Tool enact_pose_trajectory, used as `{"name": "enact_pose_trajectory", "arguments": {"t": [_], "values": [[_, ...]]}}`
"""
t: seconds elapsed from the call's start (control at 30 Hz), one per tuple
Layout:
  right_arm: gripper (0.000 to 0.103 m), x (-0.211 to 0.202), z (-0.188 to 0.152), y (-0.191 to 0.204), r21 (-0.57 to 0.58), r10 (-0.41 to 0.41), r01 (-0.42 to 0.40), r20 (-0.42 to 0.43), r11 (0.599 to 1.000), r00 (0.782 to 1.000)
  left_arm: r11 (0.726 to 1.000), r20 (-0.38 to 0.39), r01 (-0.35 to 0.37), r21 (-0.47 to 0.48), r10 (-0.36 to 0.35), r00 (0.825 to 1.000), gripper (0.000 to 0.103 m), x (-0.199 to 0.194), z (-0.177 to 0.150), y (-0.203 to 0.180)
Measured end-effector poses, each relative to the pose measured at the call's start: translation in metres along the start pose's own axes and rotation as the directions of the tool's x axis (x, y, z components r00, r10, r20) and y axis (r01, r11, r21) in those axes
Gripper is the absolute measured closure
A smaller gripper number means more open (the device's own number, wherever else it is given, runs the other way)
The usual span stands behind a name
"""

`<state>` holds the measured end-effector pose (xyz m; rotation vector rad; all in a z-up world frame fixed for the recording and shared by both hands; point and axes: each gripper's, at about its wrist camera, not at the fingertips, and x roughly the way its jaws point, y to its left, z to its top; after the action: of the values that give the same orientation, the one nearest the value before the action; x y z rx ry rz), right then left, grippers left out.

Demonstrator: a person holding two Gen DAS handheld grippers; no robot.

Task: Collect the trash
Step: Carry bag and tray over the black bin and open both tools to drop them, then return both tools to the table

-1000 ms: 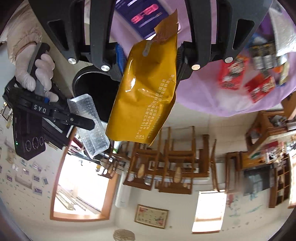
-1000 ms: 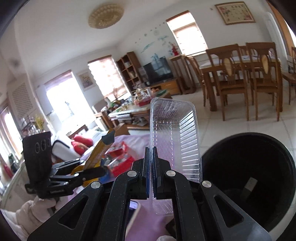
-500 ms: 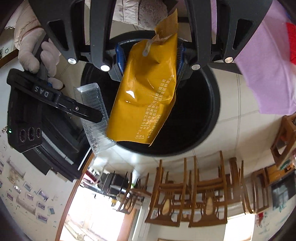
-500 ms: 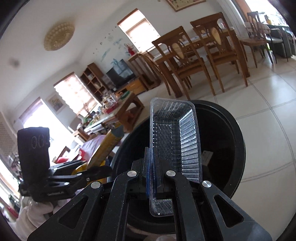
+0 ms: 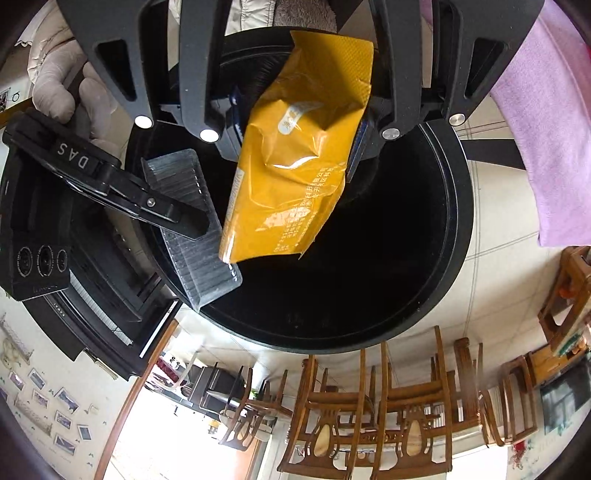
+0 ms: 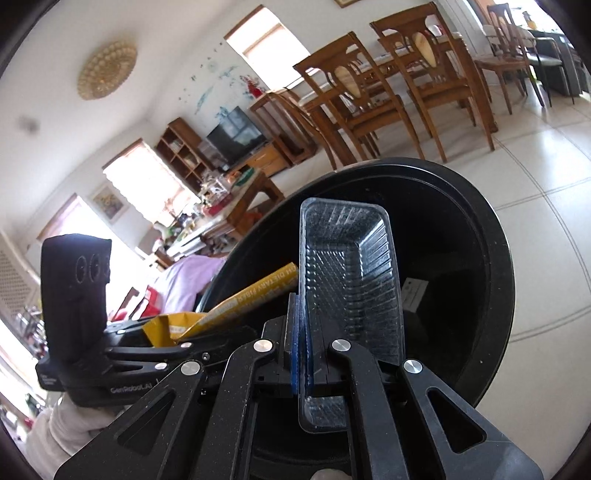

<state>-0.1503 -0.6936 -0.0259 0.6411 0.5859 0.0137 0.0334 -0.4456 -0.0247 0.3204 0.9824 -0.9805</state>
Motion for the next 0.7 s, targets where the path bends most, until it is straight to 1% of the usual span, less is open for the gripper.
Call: {"name": "enact_pose_trajectory", "arguments": {"t": [0.03, 0.07, 0.1, 0.13, 0.17, 0.2, 0.27, 0.4, 0.5, 0.53, 0.57, 0.6, 0.67, 0.7], "values": [[0.098, -0.001, 0.000, 0.000, 0.004, -0.002, 0.002, 0.002, 1.000, 1.000, 1.000, -0.002, -0.001, -0.002, 0.001, 1.000, 0.059, 0.001, 0.000, 0.000], [0.094, 0.000, 0.001, -0.001, 0.004, -0.003, 0.003, 0.004, 1.000, 1.000, 1.000, -0.004, -0.004, -0.004, 0.004, 1.000, 0.057, 0.004, 0.001, -0.002], [0.087, -0.001, 0.002, -0.001, 0.002, -0.004, 0.004, 0.009, 1.000, 1.000, 1.000, -0.003, -0.007, -0.007, 0.007, 1.000, 0.048, 0.003, 0.001, -0.002], [0.083, -0.003, 0.002, 0.002, 0.001, -0.002, 0.002, 0.017, 1.000, 1.000, 1.000, 0.005, -0.012, -0.009, 0.012, 1.000, 0.042, 0.001, 0.002, -0.003], [0.073, -0.005, 0.002, 0.003, 0.001, 0.001, -0.001, 0.025, 1.000, 1.000, 1.000, 0.018, -0.017, -0.007, 0.017, 1.000, 0.029, -0.001, 0.003, -0.003], [0.062, -0.007, 0.002, 0.004, -0.001, 0.001, -0.001, 0.033, 1.000, 0.999, 1.000, 0.042, -0.022, 0.000, 0.022, 0.999, 0.024, -0.007, 0.002, -0.004], [0.049, -0.011, 0.003, 0.007, -0.001, -0.016, 0.016, 0.057, 1.000, 0.998, 1.000, 0.072, -0.027, 0.014, 0.026, 0.997, 0.024, -0.016, 0.000, -0.005], [0.048, -0.021, 0.005, 0.014, 0.012, -0.013, 0.012, 0.101, 1.000, 0.995, 1.000, 0.102, -0.024, 0.018, 0.022, 0.995, 0.024, -0.036, -0.007, -0.004], [0.042, -0.028, 0.005, 0.030, -0.008, -0.012, 0.013, 0.127, 1.000, 0.992, 1.000, 0.130, -0.018, 0.012, 0.016, 0.991, 0.024, -0.055, -0.013, -0.001], [0.042, -0.029, 0.005, 0.039, -0.025, -0.015, 0.019, 0.135, 1.000, 0.991, 1.000, 0.144, -0.021, 0.010, 0.019, 0.989, 0.023, -0.064, -0.017, 0.000], [0.042, -0.032, 0.004, 0.045, -0.041, -0.015, 0.021, 0.140, 0.999, 0.990, 1.000, 0.156, -0.025, 0.008, 0.023, 0.987, 0.017, -0.072, -0.021, 0.002], [0.036, -0.031, 0.004, 0.055, -0.061, -0.014, 0.023, 0.141, 0.998, 0.990, 0.999, 0.173, -0.032, 0.005, 0.031, 0.984, 0.011, -0.081, -0.025, 0.004], [0.024, -0.030, 0.002, 0.074, -0.098, -0.009, 0.023, 0.142, 0.995, 0.990, 0.997, 0.223, -0.071, 0.000, 0.069, 0.972, 0.009, -0.104, -0.038, 0.013], [0.023, -0.027, 0.001, 0.087, -0.123, -0.001, 0.018, 0.139, 0.992, 0.990, 0.996, 0.238, -0.092, -0.002, 0.090, 0.967, 0.009, -0.113, -0.044, 0.018]]}}
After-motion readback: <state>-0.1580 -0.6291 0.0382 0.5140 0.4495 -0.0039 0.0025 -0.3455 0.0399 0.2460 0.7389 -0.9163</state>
